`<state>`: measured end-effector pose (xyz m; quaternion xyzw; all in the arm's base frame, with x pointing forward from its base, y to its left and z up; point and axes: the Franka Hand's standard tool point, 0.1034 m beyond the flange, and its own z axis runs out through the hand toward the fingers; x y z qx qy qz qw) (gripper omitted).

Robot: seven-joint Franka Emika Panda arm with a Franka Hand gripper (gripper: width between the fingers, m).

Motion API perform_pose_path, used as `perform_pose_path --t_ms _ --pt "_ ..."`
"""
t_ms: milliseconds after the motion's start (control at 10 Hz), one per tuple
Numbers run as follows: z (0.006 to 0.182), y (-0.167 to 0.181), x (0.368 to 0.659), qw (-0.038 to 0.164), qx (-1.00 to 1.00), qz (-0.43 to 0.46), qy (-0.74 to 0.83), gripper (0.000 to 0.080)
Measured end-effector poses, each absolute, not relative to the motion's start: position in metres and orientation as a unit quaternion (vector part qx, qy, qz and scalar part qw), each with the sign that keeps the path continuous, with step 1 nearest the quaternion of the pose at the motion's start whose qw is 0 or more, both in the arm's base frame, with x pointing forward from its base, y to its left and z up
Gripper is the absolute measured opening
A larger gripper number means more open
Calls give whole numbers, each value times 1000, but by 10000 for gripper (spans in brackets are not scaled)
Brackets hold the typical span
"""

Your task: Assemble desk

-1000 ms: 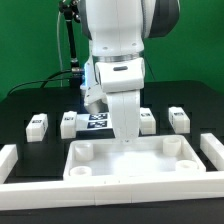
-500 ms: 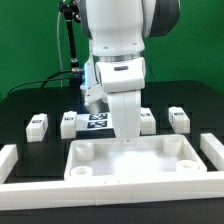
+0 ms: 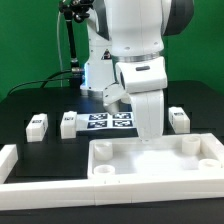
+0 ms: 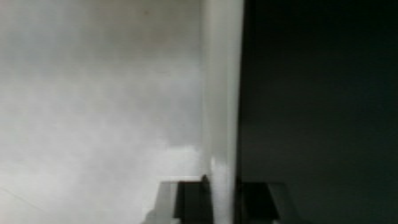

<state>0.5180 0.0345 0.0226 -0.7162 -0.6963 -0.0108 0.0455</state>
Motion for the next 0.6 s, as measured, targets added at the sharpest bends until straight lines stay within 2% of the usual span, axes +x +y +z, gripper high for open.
perform_pose_path --t_ms 200,300,400,500,600 --pt "23 34 518 42 -717 -15 -696 54" --pt "22 34 518 43 -717 -15 -696 135" --pt "22 34 517 43 -717 -15 -696 321" --pt "22 34 517 43 -717 -15 -695 321" --pt "22 34 517 43 -717 -15 -695 520"
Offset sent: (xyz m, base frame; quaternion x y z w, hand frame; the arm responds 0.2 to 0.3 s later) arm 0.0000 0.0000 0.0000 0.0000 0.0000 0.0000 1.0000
